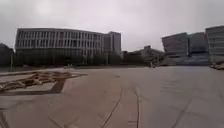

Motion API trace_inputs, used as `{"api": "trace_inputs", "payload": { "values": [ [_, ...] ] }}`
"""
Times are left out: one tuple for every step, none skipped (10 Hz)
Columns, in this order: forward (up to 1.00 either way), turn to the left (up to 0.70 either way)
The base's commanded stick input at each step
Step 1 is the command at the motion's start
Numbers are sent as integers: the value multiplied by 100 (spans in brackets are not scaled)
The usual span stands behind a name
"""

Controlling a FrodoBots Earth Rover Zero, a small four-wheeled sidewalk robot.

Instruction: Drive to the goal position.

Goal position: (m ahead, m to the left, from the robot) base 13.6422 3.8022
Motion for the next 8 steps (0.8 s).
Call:
{"api": "trace_inputs", "payload": {
  "values": [
    [70,0],
    [70,0],
    [70,0],
    [70,0],
    [70,0],
    [70,0],
    [70,0],
    [70,0]
  ]
}}
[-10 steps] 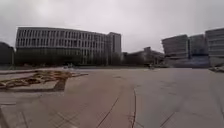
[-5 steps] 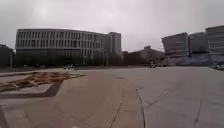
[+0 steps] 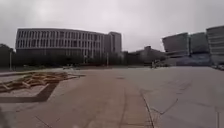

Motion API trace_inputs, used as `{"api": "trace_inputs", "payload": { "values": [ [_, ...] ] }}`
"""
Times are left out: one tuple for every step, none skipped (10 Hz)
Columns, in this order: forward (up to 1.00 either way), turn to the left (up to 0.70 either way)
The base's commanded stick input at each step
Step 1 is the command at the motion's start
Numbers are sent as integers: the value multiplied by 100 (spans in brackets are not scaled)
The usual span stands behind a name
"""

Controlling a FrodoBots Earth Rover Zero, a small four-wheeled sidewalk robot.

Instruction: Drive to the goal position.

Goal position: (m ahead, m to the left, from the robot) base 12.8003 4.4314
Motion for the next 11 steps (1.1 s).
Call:
{"api": "trace_inputs", "payload": {
  "values": [
    [70,0],
    [70,0],
    [70,0],
    [70,0],
    [70,0],
    [70,0],
    [70,0],
    [70,0],
    [70,0],
    [70,0],
    [70,0]
  ]
}}
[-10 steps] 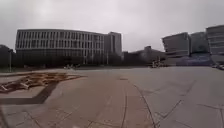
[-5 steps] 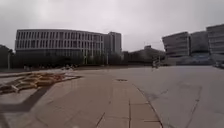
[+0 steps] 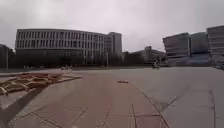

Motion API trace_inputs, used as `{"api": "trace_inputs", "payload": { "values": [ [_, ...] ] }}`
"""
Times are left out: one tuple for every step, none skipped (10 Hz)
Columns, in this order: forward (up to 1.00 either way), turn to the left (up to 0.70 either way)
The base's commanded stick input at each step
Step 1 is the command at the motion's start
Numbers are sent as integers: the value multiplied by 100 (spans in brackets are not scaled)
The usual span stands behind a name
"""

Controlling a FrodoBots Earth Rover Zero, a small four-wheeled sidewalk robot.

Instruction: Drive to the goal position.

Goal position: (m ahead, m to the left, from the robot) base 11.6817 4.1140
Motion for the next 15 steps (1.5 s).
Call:
{"api": "trace_inputs", "payload": {
  "values": [
    [70,0],
    [70,0],
    [70,0],
    [70,0],
    [70,0],
    [70,0],
    [70,0],
    [70,0],
    [70,0],
    [70,0],
    [70,0],
    [70,0],
    [70,0],
    [70,0],
    [70,0]
  ]
}}
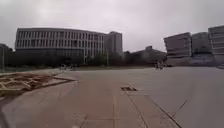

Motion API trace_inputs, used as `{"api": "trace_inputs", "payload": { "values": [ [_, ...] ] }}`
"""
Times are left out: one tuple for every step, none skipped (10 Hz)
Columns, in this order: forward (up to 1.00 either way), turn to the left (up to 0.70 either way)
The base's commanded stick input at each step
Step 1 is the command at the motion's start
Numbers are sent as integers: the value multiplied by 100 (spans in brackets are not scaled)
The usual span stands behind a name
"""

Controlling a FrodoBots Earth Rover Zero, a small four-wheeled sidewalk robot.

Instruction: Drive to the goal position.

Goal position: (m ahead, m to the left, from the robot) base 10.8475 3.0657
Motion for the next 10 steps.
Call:
{"api": "trace_inputs", "payload": {
  "values": [
    [70,27],
    [70,35],
    [70,35],
    [70,35],
    [70,21],
    [70,0],
    [70,0],
    [70,0],
    [70,0],
    [70,0]
  ]
}}
